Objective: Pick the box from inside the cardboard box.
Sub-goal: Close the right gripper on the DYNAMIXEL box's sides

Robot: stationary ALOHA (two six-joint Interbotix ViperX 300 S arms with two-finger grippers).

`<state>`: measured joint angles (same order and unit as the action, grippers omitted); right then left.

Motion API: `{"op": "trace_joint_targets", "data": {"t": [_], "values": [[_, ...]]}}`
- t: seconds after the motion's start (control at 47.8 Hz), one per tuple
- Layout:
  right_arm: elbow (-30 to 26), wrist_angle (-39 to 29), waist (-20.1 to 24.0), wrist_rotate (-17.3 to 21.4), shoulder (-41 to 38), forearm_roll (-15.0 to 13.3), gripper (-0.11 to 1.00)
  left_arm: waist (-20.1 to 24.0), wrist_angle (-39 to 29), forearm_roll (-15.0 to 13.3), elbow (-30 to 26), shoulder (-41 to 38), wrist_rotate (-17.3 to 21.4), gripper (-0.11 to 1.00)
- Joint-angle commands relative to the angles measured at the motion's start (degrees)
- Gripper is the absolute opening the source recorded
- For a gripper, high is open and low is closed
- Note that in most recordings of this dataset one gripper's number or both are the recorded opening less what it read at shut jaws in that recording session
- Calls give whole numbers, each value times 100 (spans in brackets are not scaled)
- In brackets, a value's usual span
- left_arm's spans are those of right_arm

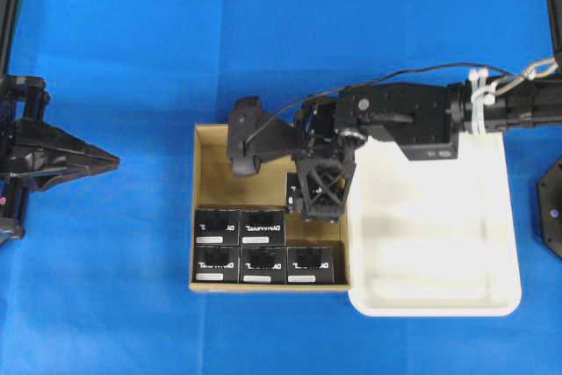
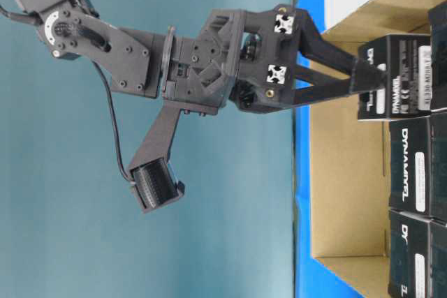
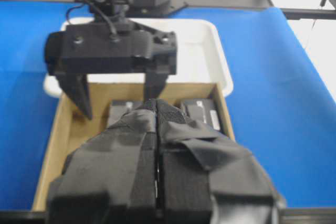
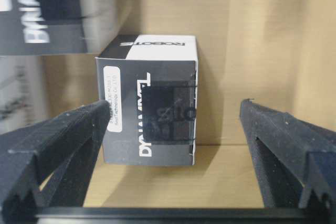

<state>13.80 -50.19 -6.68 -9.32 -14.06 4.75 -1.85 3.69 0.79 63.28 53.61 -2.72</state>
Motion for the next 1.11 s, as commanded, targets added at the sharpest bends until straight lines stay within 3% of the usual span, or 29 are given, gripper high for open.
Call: {"op": "trace_joint_targets", "data": {"t": [0.0,0.523,1.088], "values": [[-35,9,-97,-88,-62,-35,99,0,26,18,-141,-26,-18,-6],[-167,-70,-176,-185,70,53,99,0,35,18,-158,0,-18,-6],[-1441,-1775,-272,-158,817,220,99,0,26,18,-202,9,-18,-6]]}}
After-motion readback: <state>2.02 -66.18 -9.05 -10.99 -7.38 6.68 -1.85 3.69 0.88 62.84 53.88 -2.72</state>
